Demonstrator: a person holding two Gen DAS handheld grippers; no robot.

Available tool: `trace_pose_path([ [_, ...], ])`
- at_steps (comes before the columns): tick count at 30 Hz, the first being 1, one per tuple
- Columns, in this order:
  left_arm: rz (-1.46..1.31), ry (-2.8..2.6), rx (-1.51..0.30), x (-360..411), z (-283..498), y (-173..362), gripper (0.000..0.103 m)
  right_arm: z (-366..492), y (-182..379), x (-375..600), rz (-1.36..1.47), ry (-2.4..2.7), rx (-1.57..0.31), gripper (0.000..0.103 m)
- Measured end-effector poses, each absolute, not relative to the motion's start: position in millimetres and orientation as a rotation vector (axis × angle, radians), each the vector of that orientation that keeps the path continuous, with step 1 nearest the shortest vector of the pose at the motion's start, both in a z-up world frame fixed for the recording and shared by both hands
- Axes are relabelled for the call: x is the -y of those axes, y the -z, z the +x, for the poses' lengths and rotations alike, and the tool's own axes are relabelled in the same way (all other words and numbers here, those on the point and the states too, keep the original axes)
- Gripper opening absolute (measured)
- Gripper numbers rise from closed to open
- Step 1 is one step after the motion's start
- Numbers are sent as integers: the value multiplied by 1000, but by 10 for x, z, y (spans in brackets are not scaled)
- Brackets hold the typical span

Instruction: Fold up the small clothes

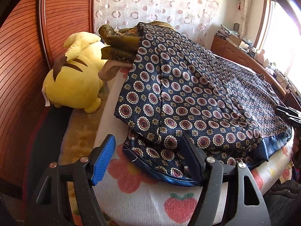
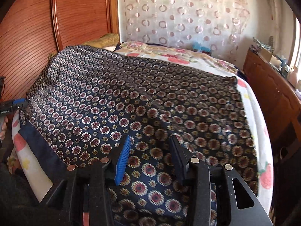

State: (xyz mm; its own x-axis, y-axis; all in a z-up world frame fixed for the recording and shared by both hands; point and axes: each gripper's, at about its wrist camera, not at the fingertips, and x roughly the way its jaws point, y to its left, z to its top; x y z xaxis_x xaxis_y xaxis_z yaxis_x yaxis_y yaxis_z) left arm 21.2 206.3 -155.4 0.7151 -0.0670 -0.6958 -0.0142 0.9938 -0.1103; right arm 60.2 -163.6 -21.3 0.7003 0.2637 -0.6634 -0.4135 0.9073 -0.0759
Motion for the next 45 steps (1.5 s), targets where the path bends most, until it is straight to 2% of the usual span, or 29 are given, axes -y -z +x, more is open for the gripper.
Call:
trace_pose_path([
  [6, -131, 50, -762, -2058, 172, 1547, 72, 821, 334, 1480, -268, -386, -735, 44],
  [10, -166, 58, -754, -2066, 146, 1550, 63, 850, 363, 1441, -268, -412, -749, 55],
  [13, -185, 48, -748, -2084, 138, 1545, 56, 858, 375, 1404, -290, -414, -748, 58],
  [19, -245, 21, -737, -2163, 136, 1542, 55, 856, 384, 1405, -296, -434, -757, 69],
  [24, -253, 12, -734, -2175, 200, 1543, 55, 856, 364, 1416, -286, -432, -759, 70],
  [26, -254, 29, -735, -2144, 225, 1544, 49, 858, 364, 1421, -285, -431, -759, 70],
  [28, -248, 41, -738, -2100, 236, 1550, 36, 843, 367, 1416, -283, -432, -759, 70],
  [42, -252, 70, -739, -2004, 366, 1537, 33, 834, 362, 1440, -283, -434, -759, 70],
  [45, -233, 79, -735, -1940, 382, 1516, 15, 833, 362, 1441, -283, -434, -759, 70],
])
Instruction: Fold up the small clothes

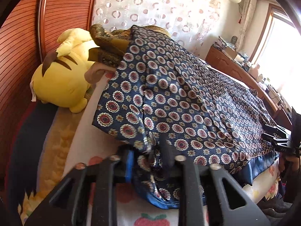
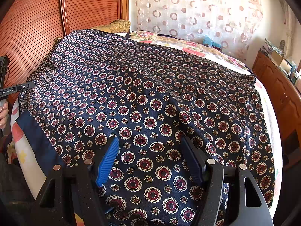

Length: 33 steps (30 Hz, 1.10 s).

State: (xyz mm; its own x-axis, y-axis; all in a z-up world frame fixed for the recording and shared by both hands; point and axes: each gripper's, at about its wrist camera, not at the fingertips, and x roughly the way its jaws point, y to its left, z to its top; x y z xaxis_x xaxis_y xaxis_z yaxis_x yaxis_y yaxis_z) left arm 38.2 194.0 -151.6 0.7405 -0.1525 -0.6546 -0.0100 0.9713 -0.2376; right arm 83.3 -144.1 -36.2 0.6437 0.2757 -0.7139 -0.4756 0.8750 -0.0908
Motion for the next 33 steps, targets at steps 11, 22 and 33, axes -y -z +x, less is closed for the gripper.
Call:
trace_pose_path([
  [11, -172, 220, -577, -1437, 536, 866, 6, 823, 365, 1453, -274, -434, -759, 70],
  [22, -2, 477, -516, -149, 989, 396, 6, 689, 259, 1727, -181, -351, -715, 70],
  [33, 57, 573, -603, 521, 1092, 389, 16, 346, 72, 2210, -104, -287, -655, 70],
])
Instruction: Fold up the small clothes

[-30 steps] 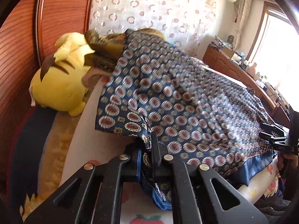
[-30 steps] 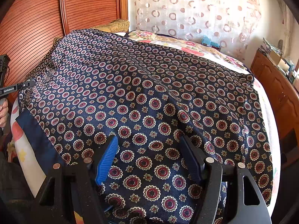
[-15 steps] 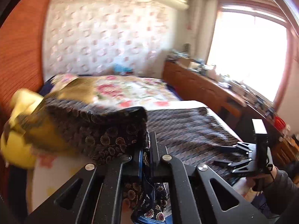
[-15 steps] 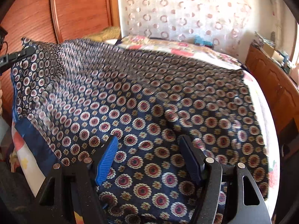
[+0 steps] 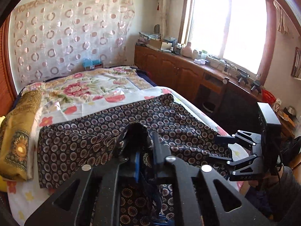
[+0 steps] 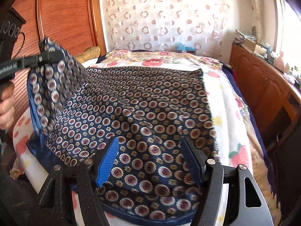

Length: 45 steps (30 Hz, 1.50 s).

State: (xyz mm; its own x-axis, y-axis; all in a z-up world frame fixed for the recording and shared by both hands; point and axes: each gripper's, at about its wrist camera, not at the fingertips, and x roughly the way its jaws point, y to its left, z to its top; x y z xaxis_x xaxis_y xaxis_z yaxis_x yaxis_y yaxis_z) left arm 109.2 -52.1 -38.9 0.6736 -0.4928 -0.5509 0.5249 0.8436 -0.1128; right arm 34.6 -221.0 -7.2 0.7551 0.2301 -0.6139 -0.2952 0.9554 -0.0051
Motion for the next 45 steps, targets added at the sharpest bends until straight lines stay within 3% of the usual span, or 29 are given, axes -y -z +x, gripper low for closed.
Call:
trace_pose_path([
  [4, 43, 596, -616, 478, 1040, 433, 39, 275, 67, 2214, -115, -288, -652, 70],
  [18, 49, 476, -617, -43, 860, 595, 40, 430, -29, 1856, -144, -376, -642, 70],
  [37, -21, 305, -604, -664, 829, 803, 40, 1118, 278, 1143, -337, -497, -755, 70],
  [39, -18, 297, -591, -694, 800, 801, 33, 1161, 292, 1083, -354, -503, -762, 70],
  [41, -11, 292, -588, -714, 786, 809, 15, 1218, 317, 1010, -367, -515, -772, 70],
  [42, -12, 291, -587, -732, 782, 816, 12, 1246, 327, 984, -371, -521, -776, 70],
  [45, -15, 308, -592, -745, 776, 823, 11, 1342, 383, 903, -384, -527, -794, 70],
])
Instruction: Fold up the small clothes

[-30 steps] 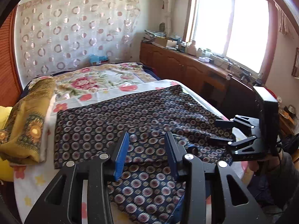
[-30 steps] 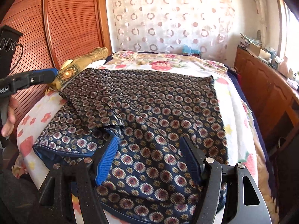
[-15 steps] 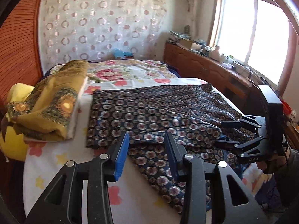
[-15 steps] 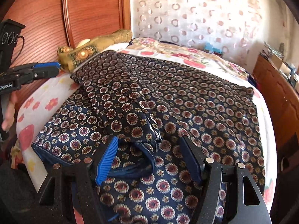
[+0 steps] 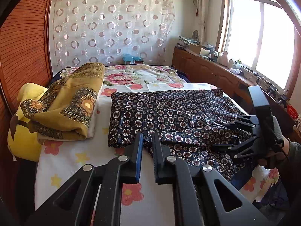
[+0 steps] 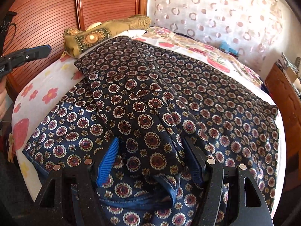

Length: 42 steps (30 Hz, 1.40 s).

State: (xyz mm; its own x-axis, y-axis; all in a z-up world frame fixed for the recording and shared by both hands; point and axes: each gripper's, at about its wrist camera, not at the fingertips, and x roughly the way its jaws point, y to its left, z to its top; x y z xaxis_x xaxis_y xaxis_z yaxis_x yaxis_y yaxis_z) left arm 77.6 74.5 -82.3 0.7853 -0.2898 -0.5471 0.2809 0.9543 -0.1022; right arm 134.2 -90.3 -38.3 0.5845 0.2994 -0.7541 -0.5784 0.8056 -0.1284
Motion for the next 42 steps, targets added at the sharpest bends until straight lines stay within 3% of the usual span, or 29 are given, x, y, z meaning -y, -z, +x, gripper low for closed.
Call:
trace_pose_path([
  [2, -4, 311, -600, -742, 794, 811, 35, 1395, 396, 864, -382, -530, -794, 70],
  [3, -5, 328, -592, -737, 787, 803, 60, 1409, 401, 855, -380, -533, -795, 69],
  [4, -8, 331, -583, -737, 771, 795, 79, 1421, 403, 845, -379, -538, -793, 60],
  [5, -14, 321, -572, -743, 763, 785, 84, 1418, 402, 843, -376, -548, -789, 51],
  [7, -22, 318, -575, -754, 765, 784, 84, 1411, 412, 823, -362, -587, -791, 36],
  [8, -22, 318, -578, -759, 775, 784, 84, 1402, 405, 833, -351, -597, -787, 20],
  [9, -21, 314, -580, -761, 782, 790, 84, 1403, 397, 845, -342, -608, -785, 13],
  [11, -23, 305, -593, -769, 805, 819, 84, 1387, 360, 891, -313, -628, -771, 7],
  [21, -30, 313, -619, -729, 843, 878, 84, 968, 53, 1527, -135, -548, -633, 6],
  [32, -3, 340, -626, -538, 856, 841, 84, 431, 124, 2370, -93, -339, -659, 6],
  [42, 7, 335, -620, -465, 852, 816, 84, 295, 74, 2395, -22, -292, -683, 10],
])
